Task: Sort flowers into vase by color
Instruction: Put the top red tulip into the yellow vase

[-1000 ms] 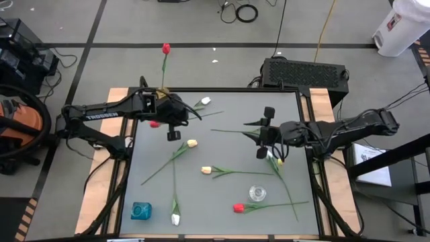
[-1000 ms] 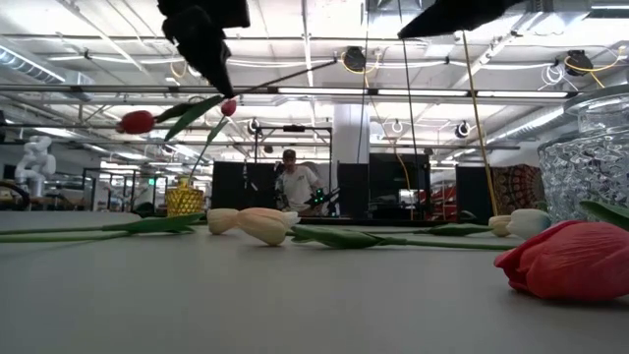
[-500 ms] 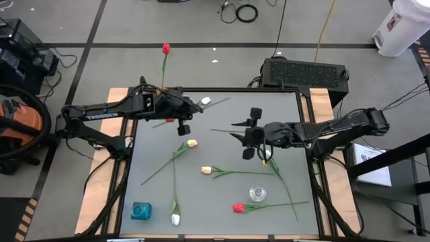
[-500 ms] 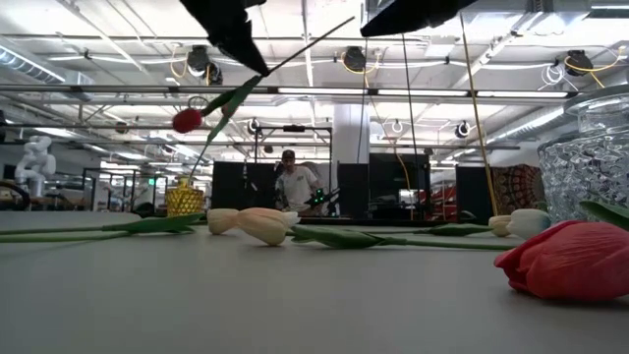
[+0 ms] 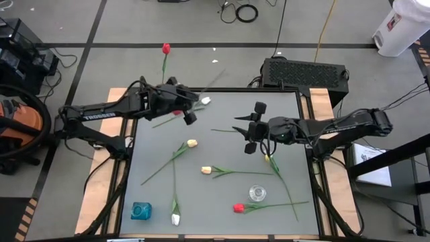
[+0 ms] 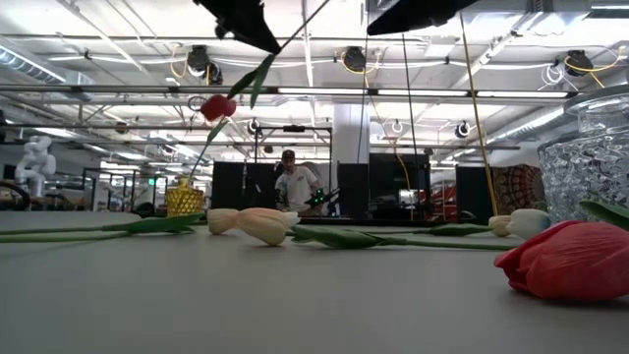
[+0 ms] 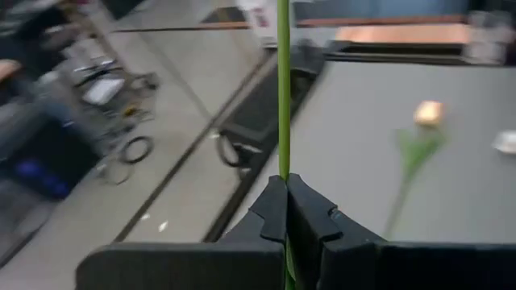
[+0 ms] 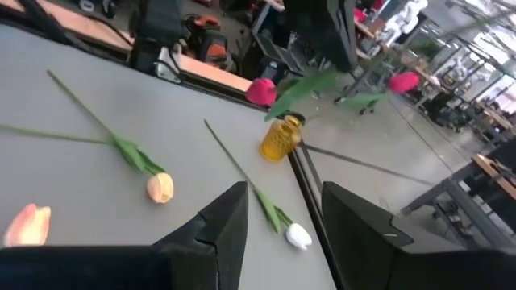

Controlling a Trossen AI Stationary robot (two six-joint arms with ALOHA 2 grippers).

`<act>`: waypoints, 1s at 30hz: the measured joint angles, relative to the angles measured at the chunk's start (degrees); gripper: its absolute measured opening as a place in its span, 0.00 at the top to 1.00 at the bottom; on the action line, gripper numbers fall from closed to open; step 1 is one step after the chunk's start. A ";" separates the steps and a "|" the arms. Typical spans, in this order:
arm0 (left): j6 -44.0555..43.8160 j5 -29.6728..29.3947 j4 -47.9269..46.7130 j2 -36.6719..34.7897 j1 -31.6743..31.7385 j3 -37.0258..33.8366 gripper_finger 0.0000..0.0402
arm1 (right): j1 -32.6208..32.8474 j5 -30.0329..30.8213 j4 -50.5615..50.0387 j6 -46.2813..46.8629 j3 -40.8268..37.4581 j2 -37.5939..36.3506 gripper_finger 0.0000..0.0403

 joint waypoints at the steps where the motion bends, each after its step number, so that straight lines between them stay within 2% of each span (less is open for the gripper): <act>1: -0.27 -1.13 -0.22 -0.62 0.25 -0.01 1.00 | -0.15 0.01 0.05 0.13 -0.55 -0.43 0.63; 7: -0.33 -1.98 -1.53 -7.04 1.59 -0.84 1.00 | -0.53 2.54 -0.12 1.08 -5.51 -5.07 0.63; 18: -1.94 -4.40 -6.47 -25.86 4.09 -7.34 1.00 | -0.51 2.70 0.00 4.76 -14.79 -19.16 0.63; 21: -3.10 -7.37 -8.60 -30.22 4.09 -8.68 1.00 | -0.51 2.69 0.08 4.49 -16.26 -22.16 0.63; 30: -6.43 -9.14 -13.71 -40.64 4.10 -14.14 1.00 | -0.51 2.37 1.64 3.47 -21.26 -26.23 0.63</act>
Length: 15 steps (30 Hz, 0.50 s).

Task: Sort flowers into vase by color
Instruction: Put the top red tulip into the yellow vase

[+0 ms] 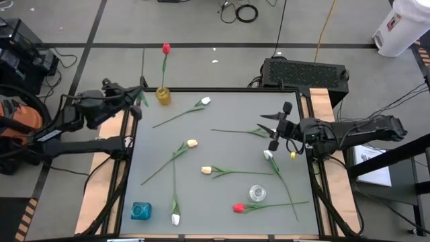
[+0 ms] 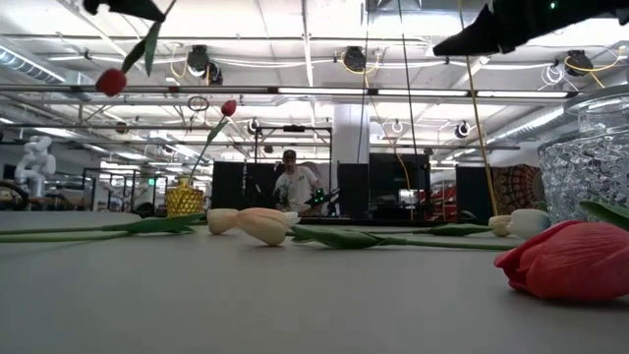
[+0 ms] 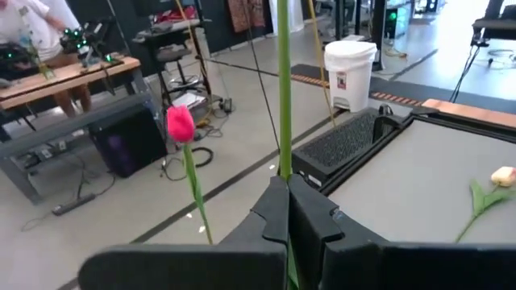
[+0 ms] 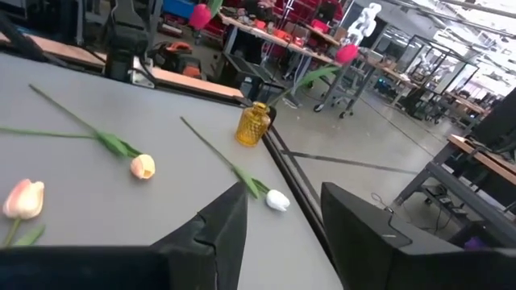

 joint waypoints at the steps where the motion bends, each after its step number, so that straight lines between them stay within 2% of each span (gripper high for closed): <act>1: -0.41 0.04 0.03 -0.97 -0.01 -0.89 1.00 | 0.00 -0.21 0.93 -0.16 -0.77 -0.02 0.63; 8: -4.79 0.10 0.35 -5.95 -0.01 -6.44 1.00 | 0.00 -3.85 11.60 -1.33 -6.26 -0.06 0.63; 15: -13.38 0.91 3.47 -6.20 -0.01 -10.64 1.00 | 0.00 -4.95 18.86 -1.33 -9.80 0.00 0.63</act>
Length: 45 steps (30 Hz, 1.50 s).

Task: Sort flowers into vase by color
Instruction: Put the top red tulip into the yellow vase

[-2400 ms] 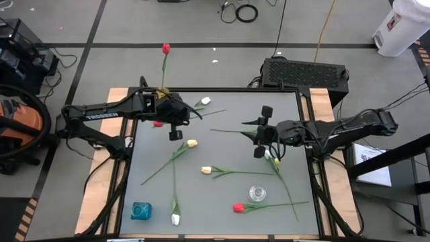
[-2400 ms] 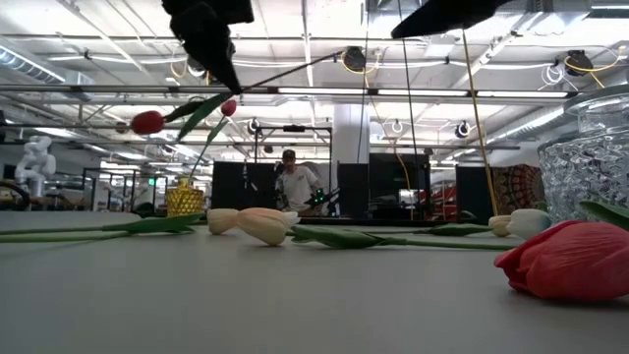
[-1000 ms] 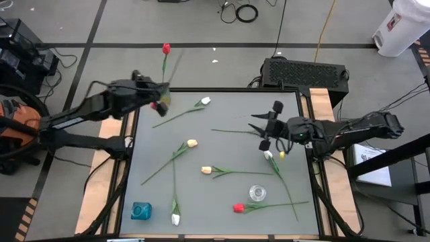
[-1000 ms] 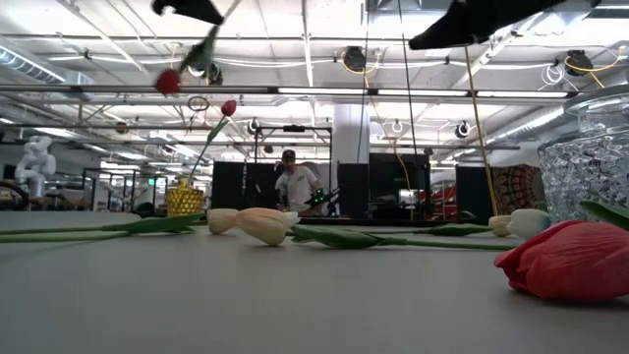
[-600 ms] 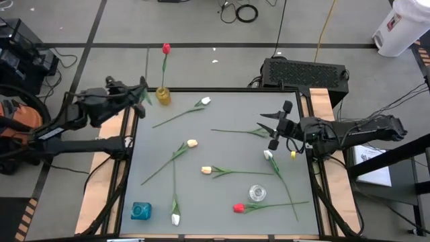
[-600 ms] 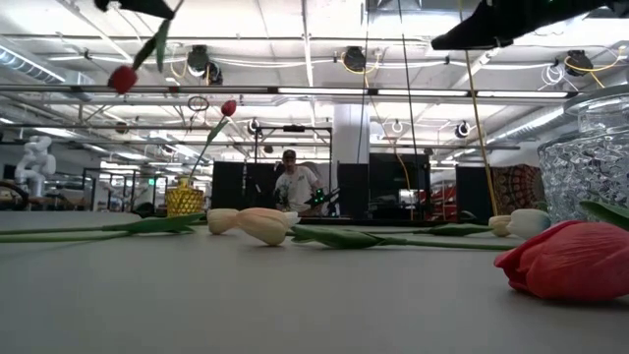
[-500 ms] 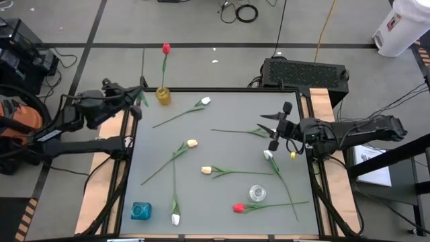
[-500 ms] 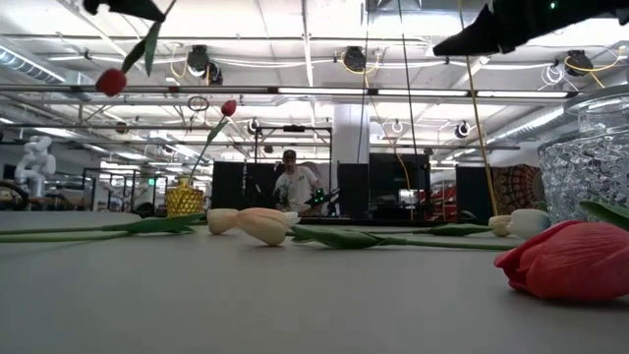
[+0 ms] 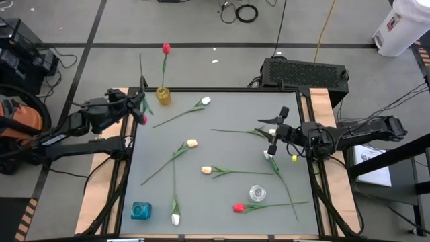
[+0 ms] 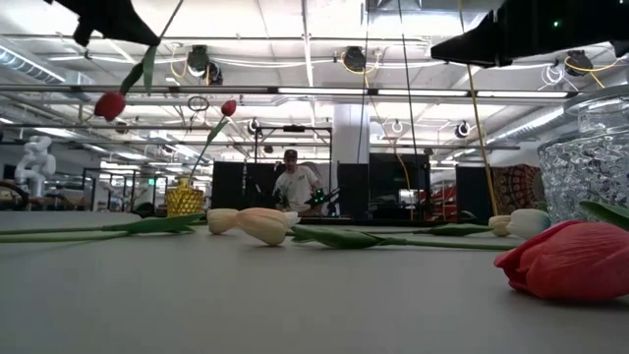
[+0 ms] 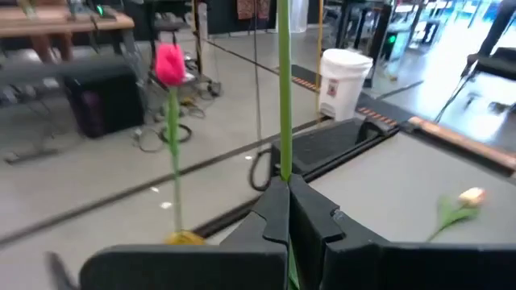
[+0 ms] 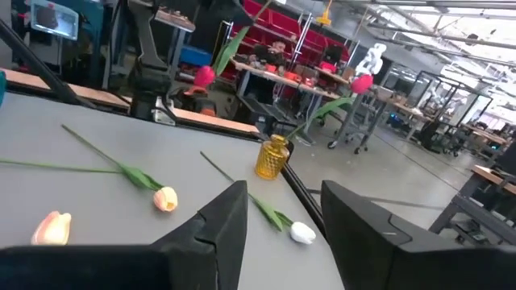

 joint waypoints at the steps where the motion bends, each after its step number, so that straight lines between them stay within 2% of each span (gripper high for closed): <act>1: -1.44 1.07 0.50 0.23 0.00 -0.40 1.00 | 0.00 0.00 0.03 0.00 -0.05 0.00 0.63; 9: -10.26 6.36 5.30 2.79 0.00 -0.60 1.00 | 0.00 -1.49 3.32 -3.23 -0.05 2.42 0.63; 15: -18.94 7.96 6.77 4.18 0.00 -0.57 1.00 | 0.00 -1.50 9.09 -14.05 -0.02 6.97 0.63; 22: -28.60 13.86 6.75 6.52 0.00 -0.55 1.00 | 0.00 -1.40 14.61 -28.13 1.24 14.59 0.63; 28: -34.91 19.93 6.87 8.97 0.00 -0.55 1.00 | 0.00 -1.32 14.70 -34.62 8.22 22.41 0.63; 39: -43.88 31.59 8.39 12.80 0.00 -0.49 1.00 | 0.00 -0.87 14.92 -54.21 23.85 40.38 0.63; 45: -49.61 37.07 8.88 14.76 0.00 -0.49 1.00 | -0.13 -0.70 19.29 -61.48 29.79 48.30 0.63</act>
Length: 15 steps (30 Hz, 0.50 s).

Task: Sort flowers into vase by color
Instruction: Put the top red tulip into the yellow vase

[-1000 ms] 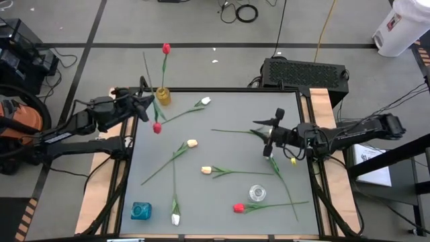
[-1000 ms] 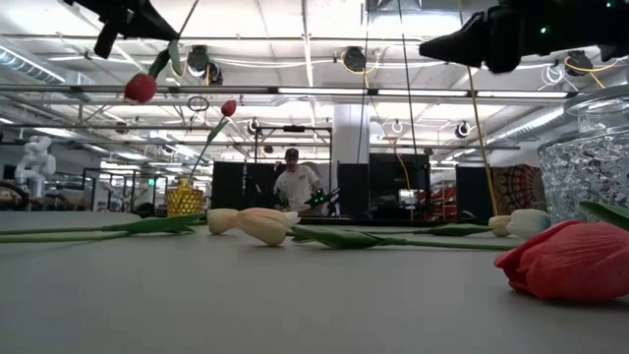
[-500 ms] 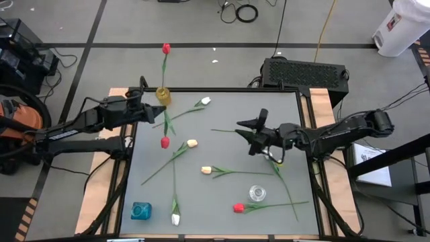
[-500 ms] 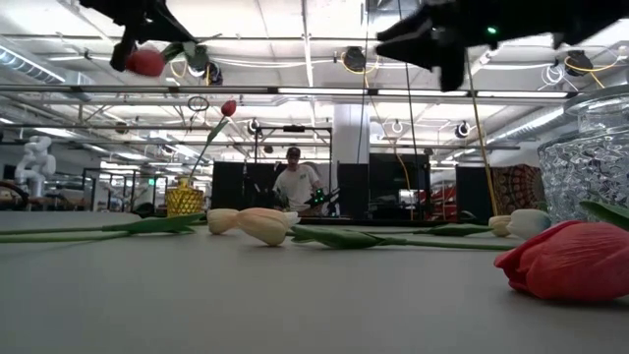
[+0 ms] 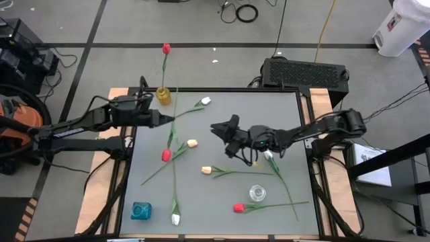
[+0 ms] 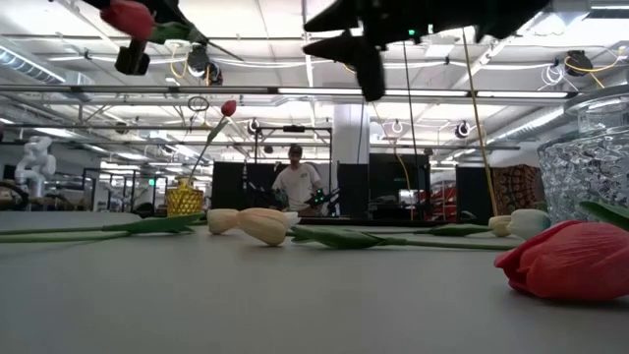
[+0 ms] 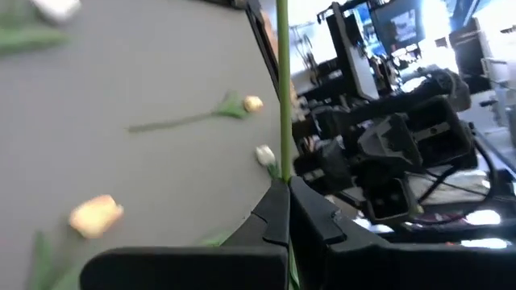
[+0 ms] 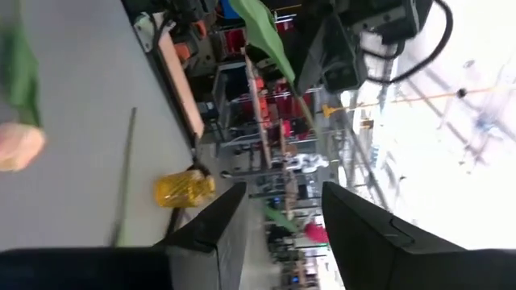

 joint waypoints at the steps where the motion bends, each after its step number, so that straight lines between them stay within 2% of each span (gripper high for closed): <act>1: -0.54 0.85 0.33 0.31 0.00 0.00 1.00 | 0.00 0.00 0.95 -1.15 1.00 1.19 0.63; 7: -4.55 5.45 0.40 2.22 0.00 0.00 1.00 | 0.00 -0.07 2.27 -7.15 7.07 6.77 0.63; 15: -7.53 10.40 2.49 4.74 0.00 0.00 1.00 | 0.02 -0.59 2.31 -9.05 15.70 13.71 0.63</act>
